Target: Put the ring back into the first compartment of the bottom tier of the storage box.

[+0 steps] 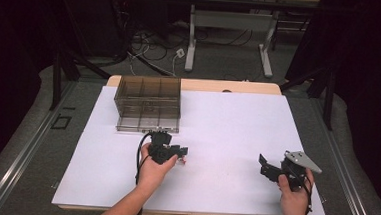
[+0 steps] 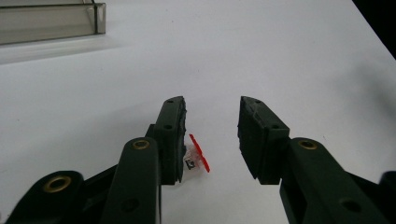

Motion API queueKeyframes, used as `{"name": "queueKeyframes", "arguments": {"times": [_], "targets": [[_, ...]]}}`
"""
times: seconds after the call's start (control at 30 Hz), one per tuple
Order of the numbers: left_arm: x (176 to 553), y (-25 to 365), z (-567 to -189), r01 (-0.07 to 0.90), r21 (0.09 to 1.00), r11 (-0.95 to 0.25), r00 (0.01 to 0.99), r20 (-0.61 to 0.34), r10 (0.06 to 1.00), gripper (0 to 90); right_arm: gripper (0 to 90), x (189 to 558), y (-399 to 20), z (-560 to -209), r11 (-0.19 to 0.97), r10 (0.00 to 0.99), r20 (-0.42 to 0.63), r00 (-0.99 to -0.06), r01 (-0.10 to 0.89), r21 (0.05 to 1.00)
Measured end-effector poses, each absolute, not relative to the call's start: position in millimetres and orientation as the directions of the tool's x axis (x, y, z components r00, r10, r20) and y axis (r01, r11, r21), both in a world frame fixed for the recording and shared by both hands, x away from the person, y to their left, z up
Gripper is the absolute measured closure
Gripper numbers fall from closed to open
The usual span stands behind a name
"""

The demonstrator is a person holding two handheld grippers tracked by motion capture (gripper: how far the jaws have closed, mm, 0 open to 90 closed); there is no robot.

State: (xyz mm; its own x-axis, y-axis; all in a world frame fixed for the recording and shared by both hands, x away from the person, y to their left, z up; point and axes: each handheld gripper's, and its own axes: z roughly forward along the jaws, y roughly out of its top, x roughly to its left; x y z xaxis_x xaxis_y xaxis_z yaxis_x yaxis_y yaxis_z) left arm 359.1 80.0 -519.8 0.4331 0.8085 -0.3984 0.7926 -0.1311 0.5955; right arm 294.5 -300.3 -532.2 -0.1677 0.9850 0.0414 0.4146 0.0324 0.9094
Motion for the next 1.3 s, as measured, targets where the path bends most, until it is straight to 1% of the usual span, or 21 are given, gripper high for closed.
{"name": "queueKeyframes", "arguments": {"times": [0.6,0.67,1.07,1.3], "targets": [[363,78,-532,0.828,0.548,-0.123,0.391,-0.406,0.826,69.5,7.3,295,-300,-533,0.038,0.984,0.039,-0.172,0.422,0.906],[363,77,-532,0.834,0.537,-0.125,0.387,-0.409,0.826,71.6,7.4,295,-300,-533,0.034,0.984,0.043,-0.17,0.422,0.906],[363,75,-535,0.835,0.533,-0.138,0.394,-0.405,0.825,78.5,7.5,295,-300,-533,0.043,0.984,0.037,-0.172,0.437,0.898],[364,76,-536,0.837,0.53,-0.138,0.391,-0.403,0.827,82.5,7.6,296,-300,-534,0.045,0.983,0.036,-0.179,0.428,0.903]]}}
